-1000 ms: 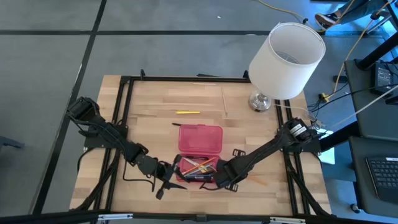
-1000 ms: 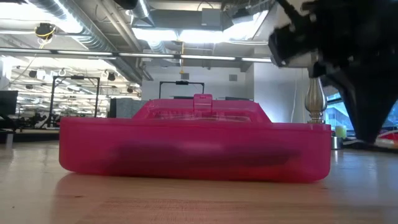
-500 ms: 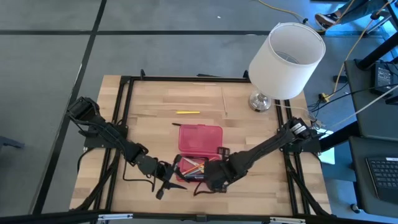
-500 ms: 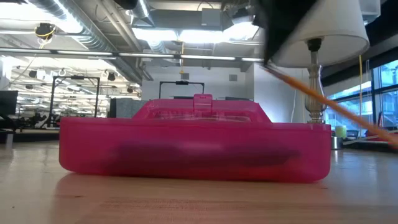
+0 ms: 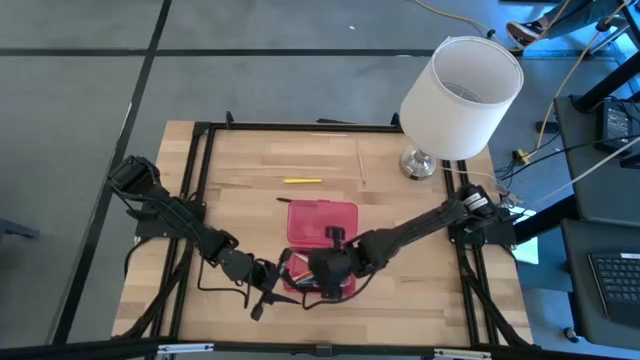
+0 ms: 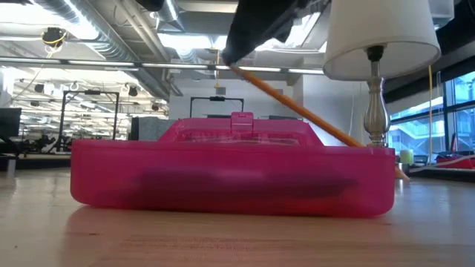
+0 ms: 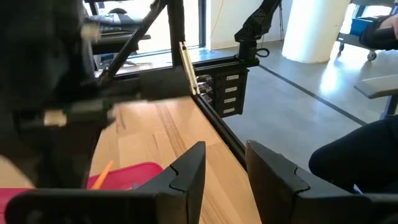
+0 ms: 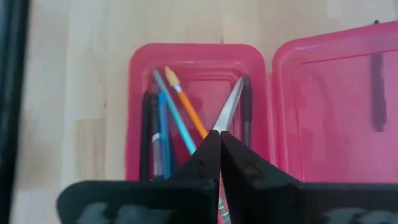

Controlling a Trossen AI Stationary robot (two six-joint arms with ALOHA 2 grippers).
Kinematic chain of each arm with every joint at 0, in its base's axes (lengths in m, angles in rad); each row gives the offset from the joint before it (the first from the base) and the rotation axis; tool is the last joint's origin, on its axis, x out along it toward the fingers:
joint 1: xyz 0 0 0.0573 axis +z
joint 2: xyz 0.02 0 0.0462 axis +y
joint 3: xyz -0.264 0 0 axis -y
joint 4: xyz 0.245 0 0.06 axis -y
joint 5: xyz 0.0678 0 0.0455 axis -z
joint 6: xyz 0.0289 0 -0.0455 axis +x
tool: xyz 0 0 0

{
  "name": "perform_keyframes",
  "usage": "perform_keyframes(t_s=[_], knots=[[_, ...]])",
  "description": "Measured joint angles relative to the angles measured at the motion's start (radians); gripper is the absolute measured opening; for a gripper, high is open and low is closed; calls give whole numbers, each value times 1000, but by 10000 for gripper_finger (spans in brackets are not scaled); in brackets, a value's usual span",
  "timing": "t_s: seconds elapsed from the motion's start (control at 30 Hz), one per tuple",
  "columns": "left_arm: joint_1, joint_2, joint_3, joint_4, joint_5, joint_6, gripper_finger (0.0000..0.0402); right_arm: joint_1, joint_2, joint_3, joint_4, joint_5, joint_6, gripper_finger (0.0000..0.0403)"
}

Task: Pick & place school supplies into a supply box
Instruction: Put the orange pencil into the red supply box, then put the black pen into the red supply box

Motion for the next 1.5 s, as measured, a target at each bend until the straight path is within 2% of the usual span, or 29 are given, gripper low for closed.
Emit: perform_keyframes(t_s=[0.53,1.13,1.23,1.5], knots=[[0,0,-1,-12,0,0,107,-25,207,-2,122,-43,-72,12],[0,0,-1,-7,0,1,109,-25,220,-2,247,-47,-154,12],[0,0,-1,-8,0,2,111,-25,209,3,176,-92,-153,12],[0,0,0,-11,-1,2,107,4,135,162,-318,-111,-29,12]])
